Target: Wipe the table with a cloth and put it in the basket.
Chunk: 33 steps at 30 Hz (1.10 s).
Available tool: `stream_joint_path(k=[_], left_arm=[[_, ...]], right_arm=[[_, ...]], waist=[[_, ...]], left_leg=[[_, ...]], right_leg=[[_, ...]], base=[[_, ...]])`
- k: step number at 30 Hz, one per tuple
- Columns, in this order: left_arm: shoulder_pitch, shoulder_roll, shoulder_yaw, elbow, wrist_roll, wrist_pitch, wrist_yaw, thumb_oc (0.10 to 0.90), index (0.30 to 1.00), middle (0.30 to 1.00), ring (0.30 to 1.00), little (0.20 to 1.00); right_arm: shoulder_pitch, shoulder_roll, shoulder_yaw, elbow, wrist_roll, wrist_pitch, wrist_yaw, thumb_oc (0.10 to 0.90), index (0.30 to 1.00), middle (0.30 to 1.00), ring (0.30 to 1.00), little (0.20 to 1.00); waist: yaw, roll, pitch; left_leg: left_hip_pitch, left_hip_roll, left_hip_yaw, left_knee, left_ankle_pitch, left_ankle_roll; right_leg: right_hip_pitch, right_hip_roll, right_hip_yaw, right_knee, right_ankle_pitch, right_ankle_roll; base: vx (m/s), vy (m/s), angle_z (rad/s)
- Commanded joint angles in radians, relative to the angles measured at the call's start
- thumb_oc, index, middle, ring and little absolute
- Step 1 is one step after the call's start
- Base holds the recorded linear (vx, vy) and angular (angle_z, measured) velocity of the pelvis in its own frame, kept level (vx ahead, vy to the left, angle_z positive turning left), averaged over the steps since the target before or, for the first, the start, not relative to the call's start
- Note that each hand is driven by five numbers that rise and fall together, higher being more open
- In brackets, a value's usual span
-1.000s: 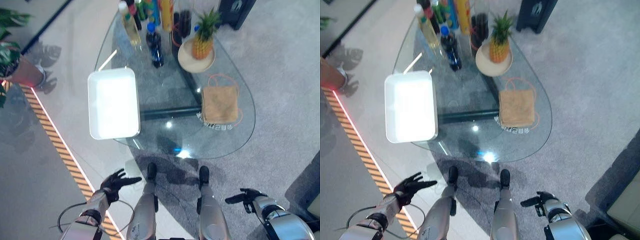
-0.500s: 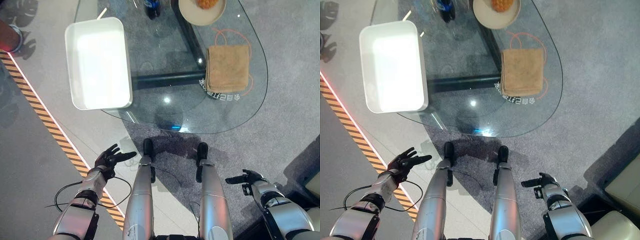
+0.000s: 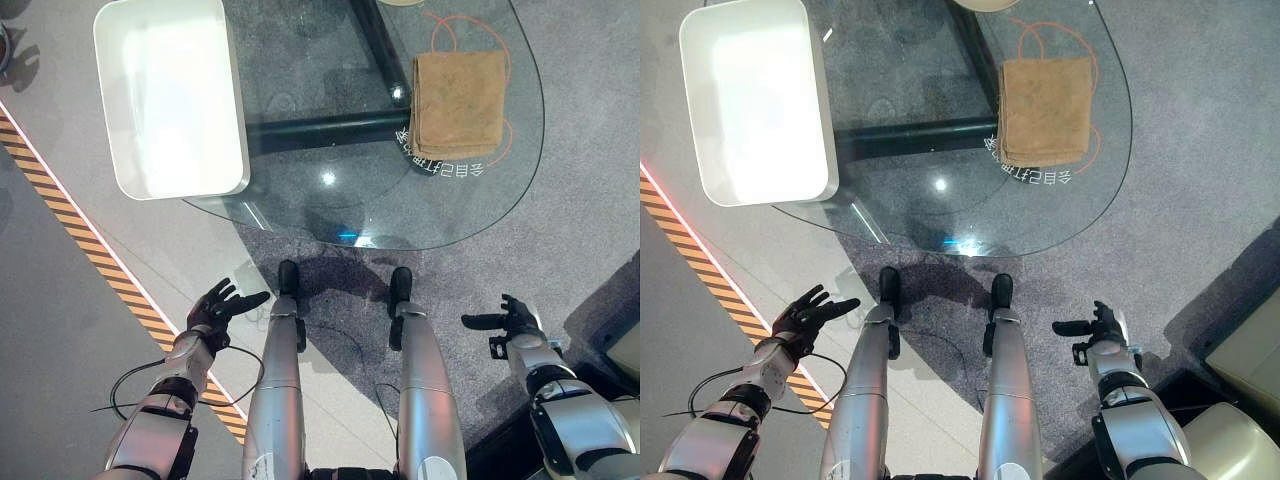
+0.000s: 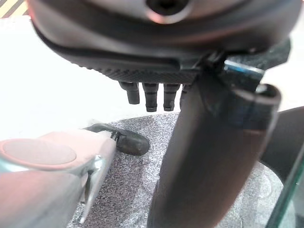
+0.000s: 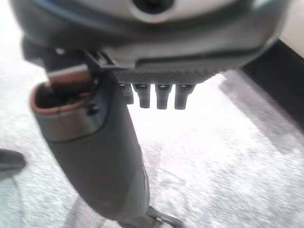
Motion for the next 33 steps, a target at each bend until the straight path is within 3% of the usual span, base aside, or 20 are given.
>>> stream_joint_path(k=[1,5,12,23,27,33], left_arm=[[0.068,0.062,0.042,0.012,-0.012,-0.037,-0.003,0.800,0.900,0.900,0.900,0.900],[0.060,0.085,0.041,0.004,-0.014,-0.022,-0.011,0.800,0.900,0.900,0.900,0.900],[0.078,0.094,0.024,-0.020,-0.020,-0.030,0.000,0.800,0.900,0.900,0.900,0.900],[0.079,0.083,-0.031,-0.001,-0.082,-0.061,-0.004,0.800,0.900,0.900,0.900,0.900],[0.070,0.082,-0.038,-0.005,-0.098,-0.055,-0.001,0.800,0.900,0.900,0.900,0.900],[0.076,0.079,-0.043,-0.022,-0.109,-0.052,0.003,0.800,0.900,0.900,0.900,0.900]], right_arm=[[0.064,-0.100,-0.029,-0.011,0.044,-0.033,-0.038,0.800,0.900,0.900,0.900,0.900],[0.051,-0.119,-0.038,-0.016,0.086,-0.066,-0.040,0.800,0.900,0.900,0.900,0.900],[-0.017,-0.194,-0.065,-0.076,0.153,-0.144,-0.180,0.800,0.900,0.900,0.900,0.900],[-0.303,-0.356,0.003,-0.152,0.146,-0.166,-0.477,0.800,0.900,0.900,0.900,0.900],[-0.376,-0.380,0.047,-0.193,0.126,-0.177,-0.516,0.800,0.900,0.900,0.900,0.900],[-0.496,-0.404,0.149,-0.322,0.085,-0.140,-0.570,0.800,0.900,0.900,0.900,0.900]], waist=[[0.005,-0.010,-0.018],[0.010,-0.017,-0.018],[0.015,-0.021,-0.018],[0.026,-0.005,-0.018],[0.025,0.001,-0.018],[0.024,0.004,-0.018]], left_leg=[[-0.031,-0.102,0.042,0.082,-0.070,0.087],[-0.051,-0.097,0.035,0.094,-0.073,0.087],[-0.082,-0.093,0.026,0.082,-0.062,0.084],[-0.105,-0.094,0.021,0.041,-0.042,0.080],[-0.107,-0.096,0.021,0.022,-0.034,0.076],[-0.093,-0.098,0.022,-0.015,-0.024,0.070]], right_leg=[[-0.005,0.069,-0.066,0.014,0.006,-0.069],[-0.019,0.067,-0.071,0.022,0.009,-0.069],[-0.041,0.068,-0.072,0.002,0.031,-0.061],[-0.064,0.069,-0.090,-0.027,0.040,-0.064],[-0.068,0.072,-0.091,-0.039,0.037,-0.065],[-0.056,0.078,-0.091,-0.074,0.037,-0.063]], base=[[0.03,-0.029,0.04],[0.03,-0.040,0.03],[0.01,-0.034,0.01],[0.00,0.019,0.00],[-0.01,0.044,0.00],[0.00,0.026,0.00]])
